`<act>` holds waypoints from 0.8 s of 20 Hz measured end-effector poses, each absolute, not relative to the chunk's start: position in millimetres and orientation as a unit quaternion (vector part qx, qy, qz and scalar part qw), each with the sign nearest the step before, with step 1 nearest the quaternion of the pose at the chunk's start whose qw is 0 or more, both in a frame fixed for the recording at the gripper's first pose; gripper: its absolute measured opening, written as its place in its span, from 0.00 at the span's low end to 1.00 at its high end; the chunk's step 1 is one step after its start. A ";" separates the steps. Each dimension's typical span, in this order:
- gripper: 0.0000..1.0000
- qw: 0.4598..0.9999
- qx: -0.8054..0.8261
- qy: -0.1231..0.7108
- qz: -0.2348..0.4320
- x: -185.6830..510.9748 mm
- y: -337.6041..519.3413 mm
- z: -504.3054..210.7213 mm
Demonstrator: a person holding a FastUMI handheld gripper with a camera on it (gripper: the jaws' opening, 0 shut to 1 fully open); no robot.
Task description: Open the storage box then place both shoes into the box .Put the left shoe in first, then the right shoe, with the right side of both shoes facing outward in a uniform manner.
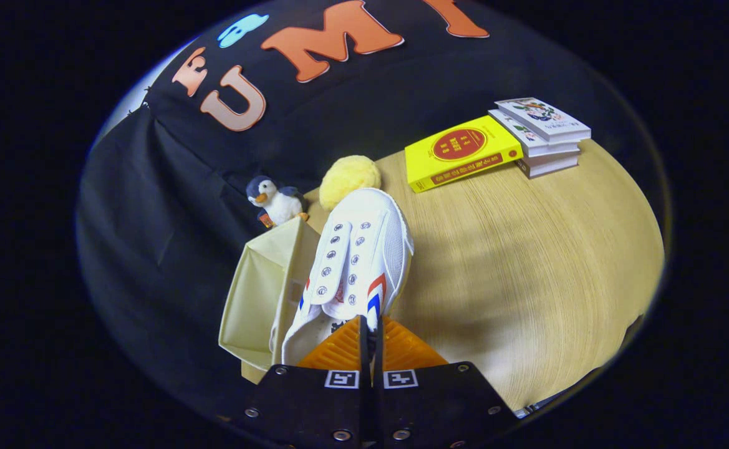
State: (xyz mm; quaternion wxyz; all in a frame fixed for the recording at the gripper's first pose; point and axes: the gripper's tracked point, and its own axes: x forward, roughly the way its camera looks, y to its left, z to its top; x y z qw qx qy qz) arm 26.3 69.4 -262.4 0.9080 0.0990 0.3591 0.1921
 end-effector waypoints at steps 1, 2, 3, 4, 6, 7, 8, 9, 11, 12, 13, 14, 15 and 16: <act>0.00 0.910 0.095 0.353 0.194 24.8 69.4 -259.9; 0.00 0.911 0.095 0.349 0.197 22.3 67.6 -255.5; 0.00 0.913 0.096 0.345 0.196 21.1 66.8 -252.1; 0.00 0.913 0.089 0.345 0.199 20.1 67.8 -251.8; 0.00 0.916 0.067 0.343 0.196 23.1 69.8 -257.3; 0.00 0.917 0.052 0.346 0.191 23.3 69.9 -260.1; 0.00 0.917 0.036 0.349 0.188 22.5 71.0 -263.0; 0.00 0.917 0.024 0.354 0.182 23.0 69.8 -267.2; 0.00 0.916 0.001 0.363 0.173 23.5 69.0 -273.4; 0.00 0.915 -0.010 0.367 0.166 22.3 68.1 -275.6; 0.00 0.915 -0.024 0.371 0.158 21.5 66.0 -277.4; 0.00 0.914 -0.038 0.375 0.150 20.2 65.6 -278.8; 0.00 0.913 -0.053 0.379 0.143 19.2 63.0 -281.1; 0.00 0.912 -0.068 0.382 0.134 18.3 60.8 -282.9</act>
